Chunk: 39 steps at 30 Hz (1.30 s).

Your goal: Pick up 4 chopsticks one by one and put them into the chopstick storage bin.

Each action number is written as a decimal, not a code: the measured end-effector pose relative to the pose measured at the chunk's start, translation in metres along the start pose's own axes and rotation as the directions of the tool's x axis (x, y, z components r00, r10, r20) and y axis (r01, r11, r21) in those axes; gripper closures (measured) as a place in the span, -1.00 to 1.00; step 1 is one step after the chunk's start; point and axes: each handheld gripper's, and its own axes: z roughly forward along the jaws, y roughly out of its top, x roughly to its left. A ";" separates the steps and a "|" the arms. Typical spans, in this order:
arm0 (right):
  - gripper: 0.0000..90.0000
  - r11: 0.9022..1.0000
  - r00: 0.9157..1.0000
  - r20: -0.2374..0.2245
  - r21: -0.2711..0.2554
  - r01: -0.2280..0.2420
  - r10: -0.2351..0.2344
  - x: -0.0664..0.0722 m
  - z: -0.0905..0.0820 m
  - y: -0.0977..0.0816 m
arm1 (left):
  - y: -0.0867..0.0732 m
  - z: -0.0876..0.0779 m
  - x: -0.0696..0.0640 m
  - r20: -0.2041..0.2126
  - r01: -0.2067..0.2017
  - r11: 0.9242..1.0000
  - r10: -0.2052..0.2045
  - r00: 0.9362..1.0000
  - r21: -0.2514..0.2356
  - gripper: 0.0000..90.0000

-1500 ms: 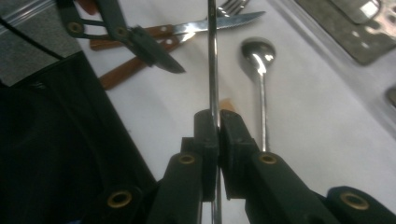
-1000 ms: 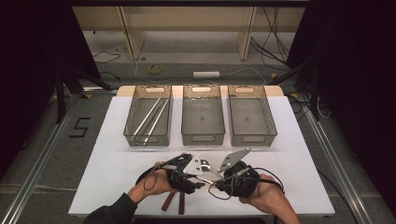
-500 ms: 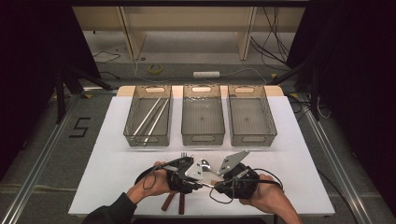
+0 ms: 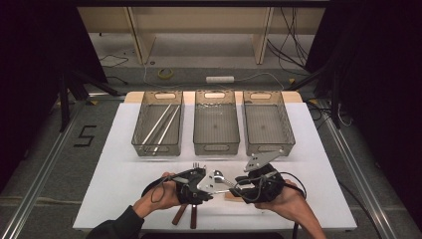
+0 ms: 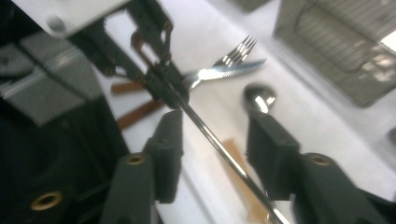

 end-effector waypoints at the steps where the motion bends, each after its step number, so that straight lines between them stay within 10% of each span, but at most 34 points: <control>1: 0.17 1.000 1.000 0.006 -0.020 -0.007 0.007 -0.001 -0.001 0.000 | -0.001 -0.001 0.001 -0.008 0.007 1.000 -0.007 1.000 -0.002 0.84; 16: -0.16 0.969 0.986 0.136 -0.236 -0.067 0.101 -0.012 -0.013 -0.010 | -0.020 -0.015 0.024 -0.082 0.189 0.981 -0.192 0.978 -0.037 0.84; 28: -0.21 0.963 0.976 0.154 -0.242 -0.117 0.157 -0.023 0.004 -0.029 | -0.033 -0.036 0.042 -0.119 0.314 0.945 -0.324 0.939 -0.095 0.84; 39: -0.20 0.967 0.973 0.158 -0.222 -0.129 0.166 -0.024 0.011 -0.041 | -0.050 -0.056 0.063 -0.159 0.428 0.891 -0.449 0.879 -0.151 0.84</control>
